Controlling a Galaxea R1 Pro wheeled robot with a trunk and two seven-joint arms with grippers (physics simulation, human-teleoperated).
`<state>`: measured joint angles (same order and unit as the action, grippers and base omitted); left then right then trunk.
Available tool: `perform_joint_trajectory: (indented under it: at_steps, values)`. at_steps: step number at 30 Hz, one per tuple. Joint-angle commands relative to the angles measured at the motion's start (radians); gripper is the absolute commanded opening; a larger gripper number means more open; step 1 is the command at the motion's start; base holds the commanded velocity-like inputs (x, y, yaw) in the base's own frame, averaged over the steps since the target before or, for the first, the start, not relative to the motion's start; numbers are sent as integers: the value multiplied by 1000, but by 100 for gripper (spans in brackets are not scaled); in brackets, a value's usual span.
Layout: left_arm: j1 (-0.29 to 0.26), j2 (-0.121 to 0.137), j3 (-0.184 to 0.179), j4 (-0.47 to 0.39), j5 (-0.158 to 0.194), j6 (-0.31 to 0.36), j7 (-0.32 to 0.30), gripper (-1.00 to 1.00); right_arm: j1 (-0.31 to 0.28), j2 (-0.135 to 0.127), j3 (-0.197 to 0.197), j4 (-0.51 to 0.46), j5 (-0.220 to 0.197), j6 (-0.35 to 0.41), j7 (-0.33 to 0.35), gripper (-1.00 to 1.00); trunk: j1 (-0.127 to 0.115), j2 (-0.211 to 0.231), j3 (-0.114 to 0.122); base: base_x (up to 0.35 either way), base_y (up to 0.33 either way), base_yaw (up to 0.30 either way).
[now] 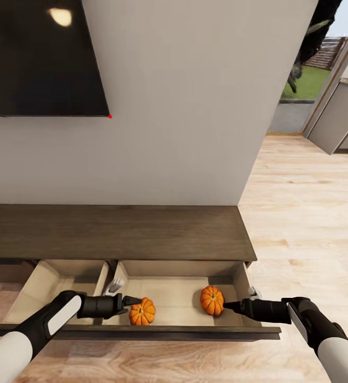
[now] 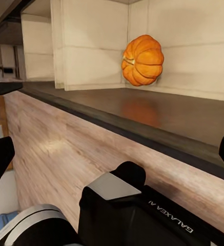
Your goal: Place each of the two pumpkins and all three candles from the living room inside a cabinet in the living room (use any cabinet), then make sure every cabinet is closed, and position the cauldron so it is next to a table in the living room.
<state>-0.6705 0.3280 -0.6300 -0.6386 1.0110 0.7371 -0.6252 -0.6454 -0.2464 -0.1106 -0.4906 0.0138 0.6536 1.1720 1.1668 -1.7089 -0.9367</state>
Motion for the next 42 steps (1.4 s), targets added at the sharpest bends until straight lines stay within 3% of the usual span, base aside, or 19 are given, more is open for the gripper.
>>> perform_joint_trajectory:
  at_steps: [1, 7, 11, 18, 23, 26, 30, 34, 38, 42]
  values:
    - [0, 3, 0, -8, 0, 0, 0, 100, 0, 0, 1, 0, 0, 0, 0, 100, 0, 0, 0, 0, 0, 0]
    - [2, 34, -2, -52, 3, 1, -10, 100, 0, 1, 1, -6, -1, -1, 1, 100, -15, 28, 13, 0, 0, 0]
    - [2, 41, -2, -52, 1, 1, -62, 100, 0, 1, 0, -6, -1, -2, 2, 100, -31, 56, 25, 0, 0, 0]
    - [11, 43, -5, -40, -2, 2, -73, 100, 0, 0, 1, 5, -1, 0, 0, 100, -57, 105, 47, 0, 0, 0]
    - [12, 46, -87, 13, -2, 5, -76, 100, 0, -5, 13, 17, -1, 2, 11, 100, -77, 140, 63, 0, 0, 0]
    - [12, 55, -102, 18, -1, 5, -78, 100, 0, -5, 20, 27, 2, 3, 84, 100, -88, 161, 72, 0, 0, 0]
    - [14, 59, -105, 20, -1, 5, -79, 100, 0, -6, 57, 51, 12, 3, 116, 100, -103, 189, 85, 0, 0, 0]
    - [14, 60, -115, 19, -1, 5, -80, 100, 0, -7, 122, 62, 18, 3, 127, 100, -119, 217, 97, 0, 0, 0]
    - [14, 60, -151, 20, 0, 5, -80, 100, 0, -6, 151, 70, 22, 3, 129, 100, -119, 217, 97, 0, 0, 0]
    - [16, 60, -163, 21, 0, 5, -80, 100, 0, -5, 200, 91, 34, 2, 128, 100, -119, 217, 97, 0, 0, 0]
